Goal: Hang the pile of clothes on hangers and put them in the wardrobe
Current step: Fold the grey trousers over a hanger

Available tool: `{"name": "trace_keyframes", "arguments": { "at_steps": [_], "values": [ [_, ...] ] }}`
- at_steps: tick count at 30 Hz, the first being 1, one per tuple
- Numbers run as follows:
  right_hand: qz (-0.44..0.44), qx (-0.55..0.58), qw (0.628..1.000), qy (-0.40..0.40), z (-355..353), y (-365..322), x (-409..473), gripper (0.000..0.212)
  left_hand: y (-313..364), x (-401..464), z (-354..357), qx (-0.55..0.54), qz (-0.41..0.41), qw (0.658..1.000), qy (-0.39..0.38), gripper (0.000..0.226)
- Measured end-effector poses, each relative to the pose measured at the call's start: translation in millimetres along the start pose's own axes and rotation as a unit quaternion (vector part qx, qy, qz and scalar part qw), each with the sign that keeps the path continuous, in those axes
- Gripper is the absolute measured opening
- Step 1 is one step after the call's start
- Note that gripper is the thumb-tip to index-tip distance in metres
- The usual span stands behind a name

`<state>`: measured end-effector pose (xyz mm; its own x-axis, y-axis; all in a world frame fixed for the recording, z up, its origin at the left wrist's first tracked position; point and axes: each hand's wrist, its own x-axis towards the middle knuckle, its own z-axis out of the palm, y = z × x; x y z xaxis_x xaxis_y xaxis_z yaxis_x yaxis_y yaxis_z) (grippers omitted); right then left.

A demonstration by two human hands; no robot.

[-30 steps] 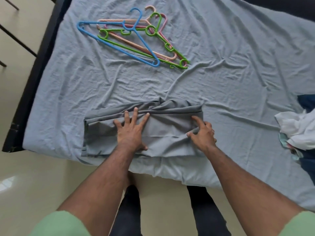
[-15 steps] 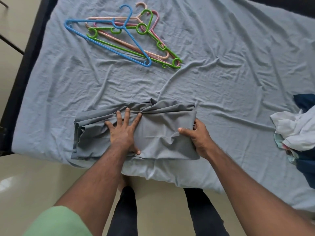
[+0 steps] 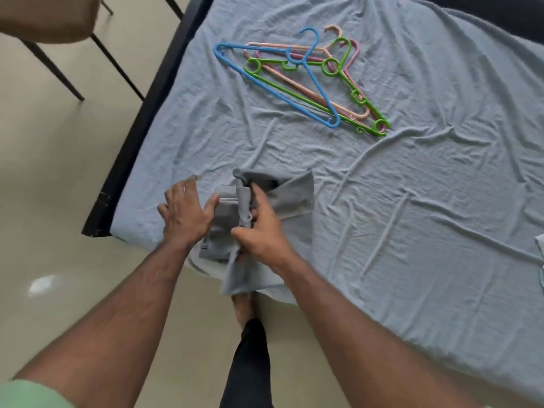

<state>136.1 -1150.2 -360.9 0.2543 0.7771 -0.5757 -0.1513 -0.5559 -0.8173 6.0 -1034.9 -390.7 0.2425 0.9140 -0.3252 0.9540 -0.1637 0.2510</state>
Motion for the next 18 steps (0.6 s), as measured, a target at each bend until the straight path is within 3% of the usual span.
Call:
{"name": "trace_keyframes", "arguments": {
  "at_steps": [5, 10, 13, 18],
  "values": [
    [0.063, -0.184, 0.979, -0.058, 64.5, 1.1, 34.3, 0.109, -24.7, -3.9, -16.2, -0.14, 0.04, 0.989, 0.0, 0.039],
    [-0.03, -0.176, 0.975, 0.133, 59.0, -3.0, 26.9, 0.044, -34.4, -16.9, -17.6, -0.04, 0.172, 0.981, -0.078, 0.062],
    [-0.04, -0.225, 0.959, 0.17, 32.8, 4.6, 26.1, 0.028, -35.5, -9.9, -17.3, 0.003, 0.211, 0.971, -0.112, 0.065],
    [-0.024, -0.269, 0.946, 0.178, -6.6, 4.5, 33.6, 0.019, -10.1, 12.5, -27.5, -0.034, 0.202, 0.977, -0.061, 0.047]
  ]
}}
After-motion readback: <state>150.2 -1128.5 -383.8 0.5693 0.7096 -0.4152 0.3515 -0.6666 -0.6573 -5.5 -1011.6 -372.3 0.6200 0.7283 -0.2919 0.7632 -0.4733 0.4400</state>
